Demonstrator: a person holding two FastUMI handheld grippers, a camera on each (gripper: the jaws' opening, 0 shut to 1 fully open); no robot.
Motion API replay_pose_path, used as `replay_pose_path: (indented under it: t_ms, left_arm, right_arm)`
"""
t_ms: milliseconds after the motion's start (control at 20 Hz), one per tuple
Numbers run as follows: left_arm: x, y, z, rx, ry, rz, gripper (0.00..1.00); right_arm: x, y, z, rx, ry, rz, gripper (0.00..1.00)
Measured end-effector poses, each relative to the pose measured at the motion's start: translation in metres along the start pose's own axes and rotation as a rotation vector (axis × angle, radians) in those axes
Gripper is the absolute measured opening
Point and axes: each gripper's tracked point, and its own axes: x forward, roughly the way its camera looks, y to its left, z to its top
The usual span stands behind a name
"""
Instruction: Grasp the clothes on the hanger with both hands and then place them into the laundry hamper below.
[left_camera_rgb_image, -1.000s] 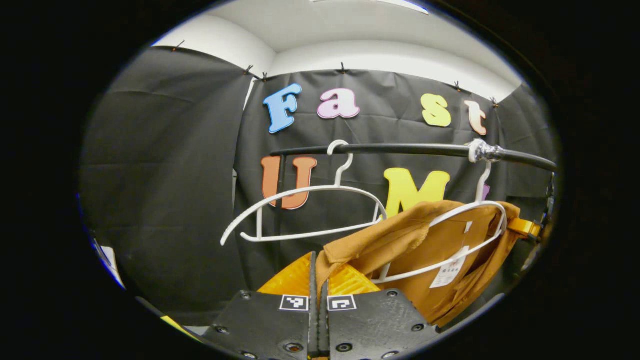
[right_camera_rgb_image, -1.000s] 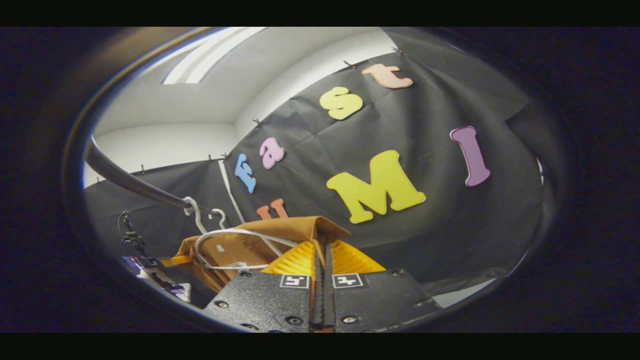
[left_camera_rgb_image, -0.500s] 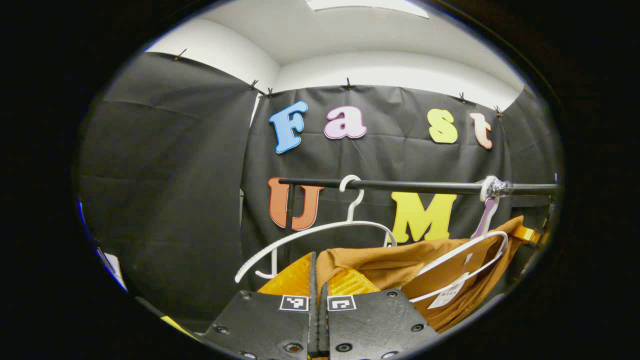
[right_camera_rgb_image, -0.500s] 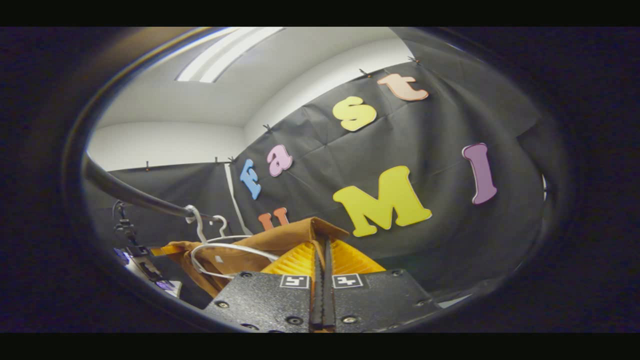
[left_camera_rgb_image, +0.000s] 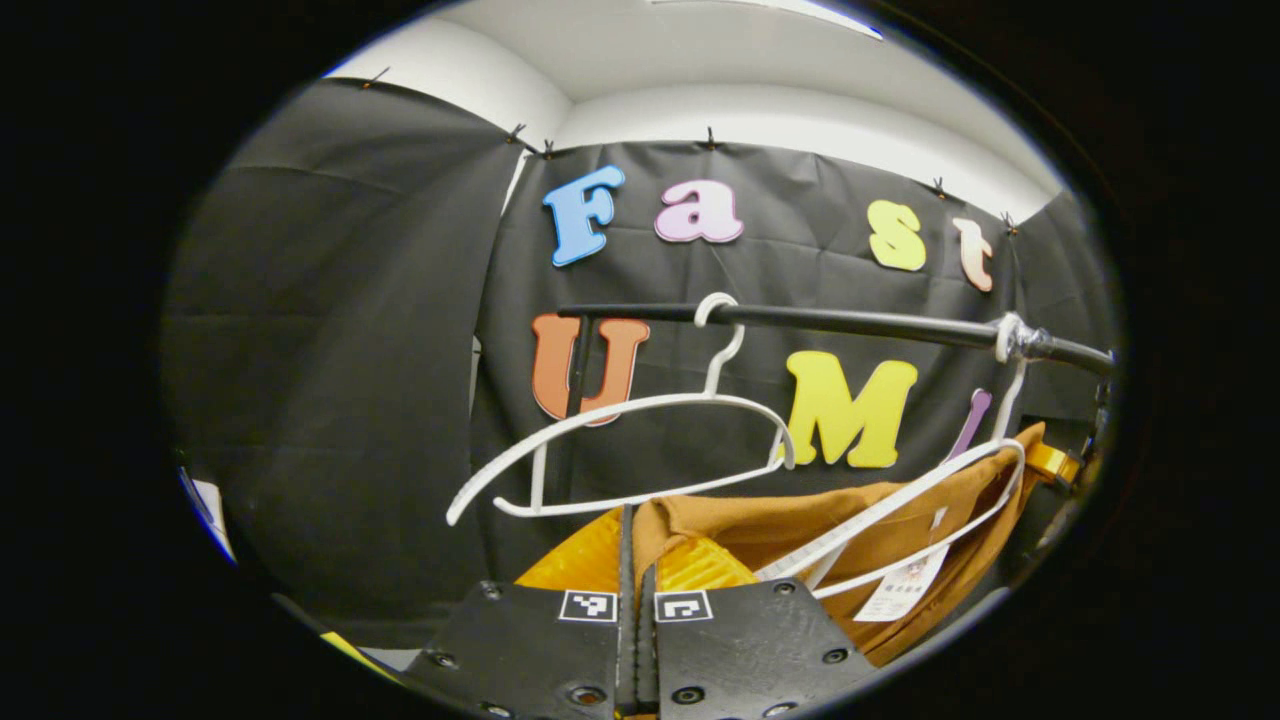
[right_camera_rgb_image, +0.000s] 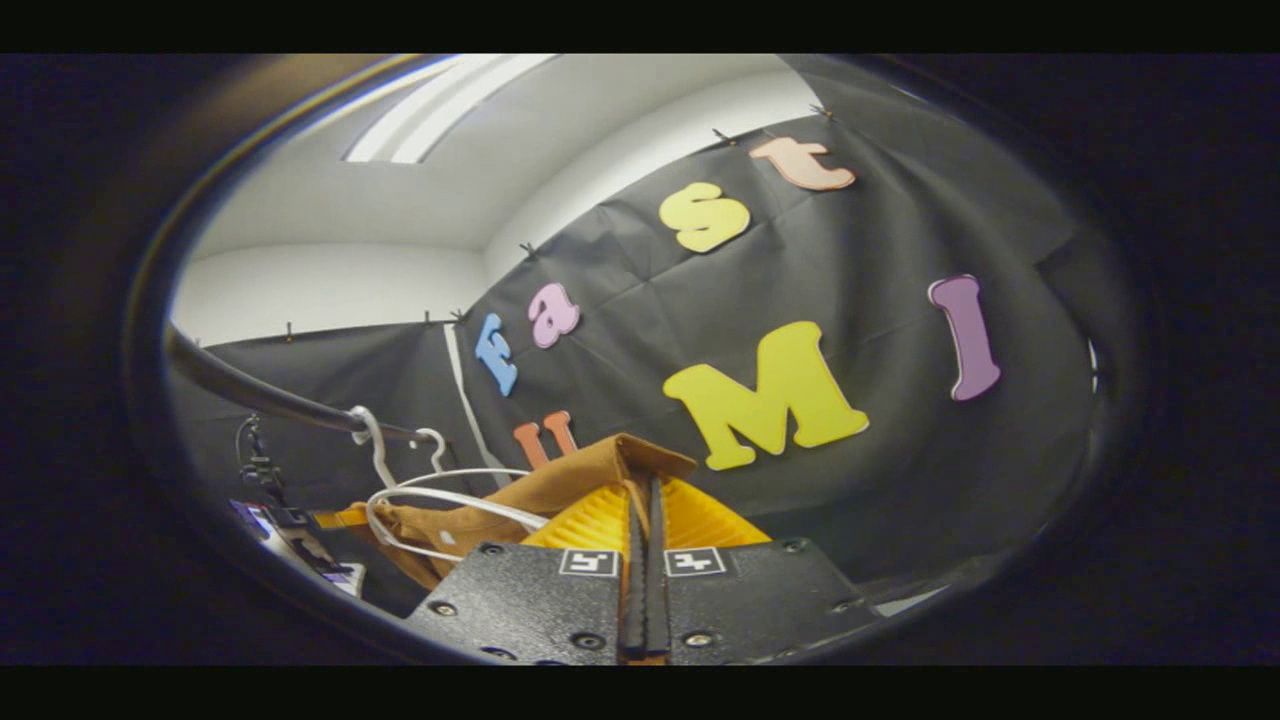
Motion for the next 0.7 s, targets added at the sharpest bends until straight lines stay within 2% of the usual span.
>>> replay_pose_path:
  t_ms: [50, 100, 150, 200, 350, 450, 550, 600, 700]
  left_arm:
    - [0.000, -0.002, -0.002, -0.012, 0.001, -0.006, 0.03]
    - [0.000, -0.001, -0.006, -0.026, 0.008, -0.008, 0.00]
    - [0.000, -0.001, -0.009, -0.041, 0.013, -0.010, 0.03]
    - [-0.002, 0.000, -0.014, -0.058, 0.017, -0.012, 0.00]
    - [-0.004, -0.003, -0.023, -0.097, 0.012, -0.039, 0.00]
    - [-0.011, -0.004, -0.031, -0.113, 0.019, -0.049, 0.00]
    - [-0.015, -0.004, -0.033, -0.107, 0.010, -0.054, 0.04]
    - [-0.016, -0.004, -0.038, -0.095, 0.020, -0.050, 0.00]
    - [-0.020, 0.002, -0.053, -0.088, 0.046, -0.041, 0.00]
  right_arm:
    - [0.000, -0.003, -0.004, 0.018, 0.004, -0.001, 0.04]
    - [-0.001, -0.005, -0.008, 0.029, 0.014, -0.002, 0.03]
    - [-0.004, -0.007, -0.012, 0.036, 0.024, 0.001, 0.03]
    - [-0.007, -0.008, -0.017, 0.043, 0.033, 0.001, 0.03]
    - [-0.012, -0.020, -0.031, 0.049, 0.064, -0.012, 0.03]
    - [-0.016, -0.028, -0.041, 0.099, 0.088, -0.025, 0.04]
    - [-0.022, -0.030, -0.045, 0.135, 0.085, -0.021, 0.04]
    - [-0.025, -0.030, -0.052, 0.138, 0.101, -0.023, 0.03]
    - [-0.031, -0.032, -0.065, 0.149, 0.124, -0.026, 0.03]
